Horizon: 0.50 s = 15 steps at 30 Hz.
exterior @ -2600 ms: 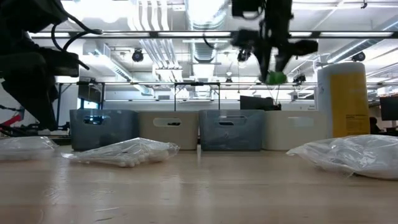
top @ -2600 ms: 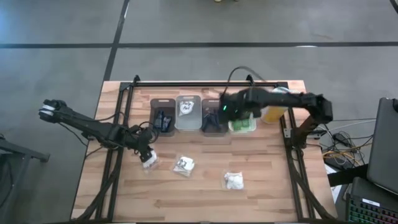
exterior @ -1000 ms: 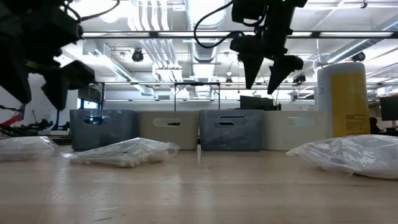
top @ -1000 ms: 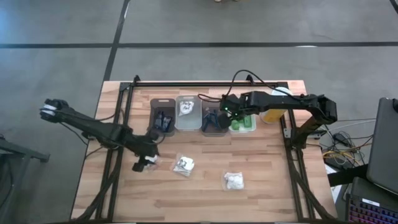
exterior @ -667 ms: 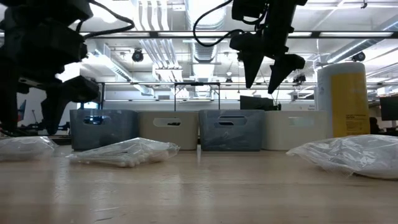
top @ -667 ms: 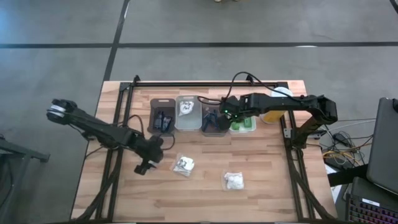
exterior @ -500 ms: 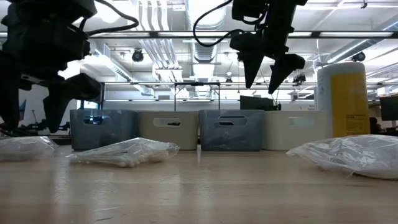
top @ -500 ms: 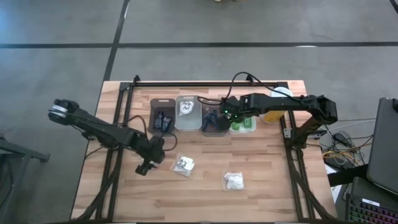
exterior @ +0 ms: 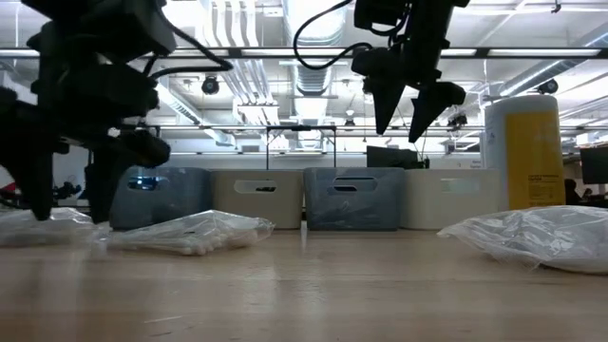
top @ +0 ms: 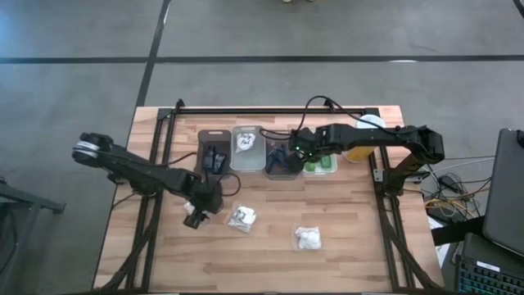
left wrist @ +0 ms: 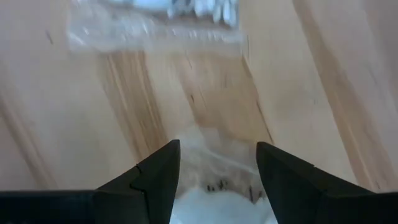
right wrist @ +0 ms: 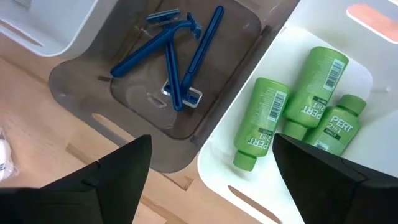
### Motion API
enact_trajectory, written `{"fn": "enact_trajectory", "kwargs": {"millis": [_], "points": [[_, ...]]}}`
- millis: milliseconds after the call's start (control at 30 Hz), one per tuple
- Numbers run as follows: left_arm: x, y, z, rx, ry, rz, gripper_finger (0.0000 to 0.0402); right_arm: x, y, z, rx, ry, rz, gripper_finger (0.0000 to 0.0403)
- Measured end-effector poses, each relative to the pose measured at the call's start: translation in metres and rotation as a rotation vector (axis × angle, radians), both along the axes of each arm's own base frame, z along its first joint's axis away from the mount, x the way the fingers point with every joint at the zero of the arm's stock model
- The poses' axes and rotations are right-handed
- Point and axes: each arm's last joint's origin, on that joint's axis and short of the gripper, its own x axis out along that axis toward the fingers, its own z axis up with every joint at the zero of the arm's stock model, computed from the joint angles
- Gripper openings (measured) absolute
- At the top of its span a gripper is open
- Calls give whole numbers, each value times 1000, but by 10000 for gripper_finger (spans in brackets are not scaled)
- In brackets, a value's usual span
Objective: Pick & Place Travel size toiletries
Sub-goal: Put the white cotton pack into the gray bin
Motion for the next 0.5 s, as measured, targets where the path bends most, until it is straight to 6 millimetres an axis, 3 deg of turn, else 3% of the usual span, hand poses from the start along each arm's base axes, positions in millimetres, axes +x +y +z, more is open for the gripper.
{"fn": "enact_trajectory", "kwargs": {"millis": [233,500], "points": [[10,3,5,2,1,25,216,1,8,-2,3,6,18,344],[3,19,-5,30,125,56,216,2,12,-3,-6,7,10,343]]}}
